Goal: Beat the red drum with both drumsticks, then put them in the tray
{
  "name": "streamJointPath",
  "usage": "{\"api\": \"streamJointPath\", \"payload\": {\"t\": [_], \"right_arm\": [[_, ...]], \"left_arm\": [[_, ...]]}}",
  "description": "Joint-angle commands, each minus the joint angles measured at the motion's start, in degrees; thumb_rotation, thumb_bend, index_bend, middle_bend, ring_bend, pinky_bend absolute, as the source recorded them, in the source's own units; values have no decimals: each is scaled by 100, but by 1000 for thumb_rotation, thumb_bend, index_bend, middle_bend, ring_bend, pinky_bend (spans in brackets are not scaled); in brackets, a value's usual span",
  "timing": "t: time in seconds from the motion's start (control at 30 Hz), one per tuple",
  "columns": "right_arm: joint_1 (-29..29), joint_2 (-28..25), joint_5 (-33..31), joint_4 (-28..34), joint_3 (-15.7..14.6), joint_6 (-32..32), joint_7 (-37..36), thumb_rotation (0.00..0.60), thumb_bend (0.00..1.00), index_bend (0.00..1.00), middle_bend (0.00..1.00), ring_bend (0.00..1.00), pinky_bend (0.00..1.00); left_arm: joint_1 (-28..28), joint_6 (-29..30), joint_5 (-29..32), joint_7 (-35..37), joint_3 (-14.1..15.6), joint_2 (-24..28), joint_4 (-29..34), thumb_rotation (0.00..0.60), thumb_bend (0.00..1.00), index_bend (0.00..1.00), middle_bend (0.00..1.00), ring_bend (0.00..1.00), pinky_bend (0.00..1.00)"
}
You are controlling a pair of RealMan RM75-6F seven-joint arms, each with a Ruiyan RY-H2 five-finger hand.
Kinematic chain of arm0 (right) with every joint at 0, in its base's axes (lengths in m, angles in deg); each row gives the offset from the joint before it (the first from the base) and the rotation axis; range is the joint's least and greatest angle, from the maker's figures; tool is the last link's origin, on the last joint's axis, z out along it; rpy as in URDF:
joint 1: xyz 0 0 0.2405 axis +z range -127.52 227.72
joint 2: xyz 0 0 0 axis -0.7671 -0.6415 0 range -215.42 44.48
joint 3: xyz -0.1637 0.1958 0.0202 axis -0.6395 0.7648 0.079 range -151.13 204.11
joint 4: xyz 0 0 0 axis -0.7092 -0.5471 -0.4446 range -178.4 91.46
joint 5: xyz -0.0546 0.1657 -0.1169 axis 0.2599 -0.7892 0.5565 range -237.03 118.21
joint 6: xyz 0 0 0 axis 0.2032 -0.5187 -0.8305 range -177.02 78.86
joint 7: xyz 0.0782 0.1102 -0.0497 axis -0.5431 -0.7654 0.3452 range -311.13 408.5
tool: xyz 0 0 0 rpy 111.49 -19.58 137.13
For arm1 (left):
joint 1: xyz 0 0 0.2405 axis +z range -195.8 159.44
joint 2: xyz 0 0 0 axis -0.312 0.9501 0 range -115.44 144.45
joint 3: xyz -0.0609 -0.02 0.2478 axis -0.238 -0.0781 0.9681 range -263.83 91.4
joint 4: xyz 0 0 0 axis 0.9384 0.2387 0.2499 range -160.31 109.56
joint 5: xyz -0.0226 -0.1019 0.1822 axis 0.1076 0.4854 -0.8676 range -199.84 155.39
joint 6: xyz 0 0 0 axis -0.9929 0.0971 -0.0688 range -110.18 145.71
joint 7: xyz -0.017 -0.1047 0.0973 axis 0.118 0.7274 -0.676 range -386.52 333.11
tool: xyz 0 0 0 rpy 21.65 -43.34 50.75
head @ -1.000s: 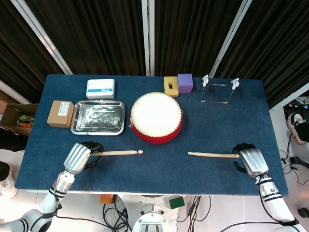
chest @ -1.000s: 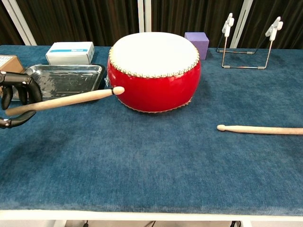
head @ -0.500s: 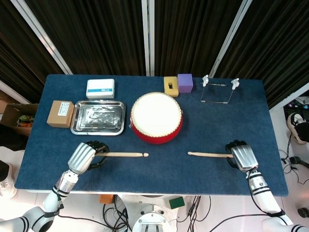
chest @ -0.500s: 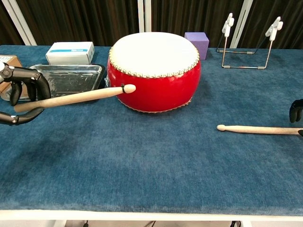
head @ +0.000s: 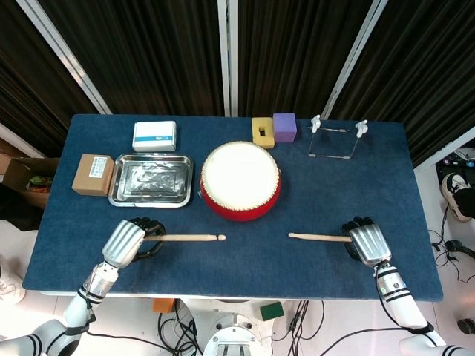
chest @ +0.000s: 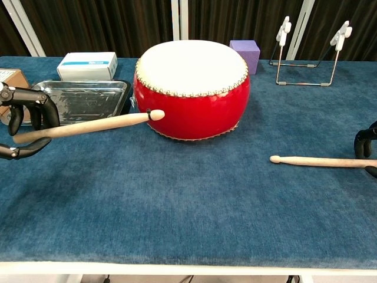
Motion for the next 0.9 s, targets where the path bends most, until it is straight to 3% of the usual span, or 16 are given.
{"api": "streamJointPath", "payload": {"t": [0.03, 0.37, 0.67, 0.9], "right_arm": [[-12, 73, 0, -110, -16, 1, -11, 600, 386, 516, 498, 279, 359], [1, 225, 4, -289, 18, -40, -2, 600, 395, 564, 541, 319, 358], [35, 166, 242, -383, 29, -323, -125, 600, 582, 697, 633, 404, 408], [143, -321, 930, -363, -156, -842, -756, 600, 739, 770, 667, 437, 452]], "left_arm": [[-5, -9, -3, -6, 1, 4, 0, 600, 540, 675, 621, 523, 647], [11, 13, -3, 26, 5, 13, -19, 600, 539, 675, 620, 522, 647], [33, 93, -7, 94, -16, 89, 39, 600, 539, 675, 621, 522, 649], [-62, 74, 70, 69, -193, 380, 477, 600, 541, 675, 628, 524, 655]]}}
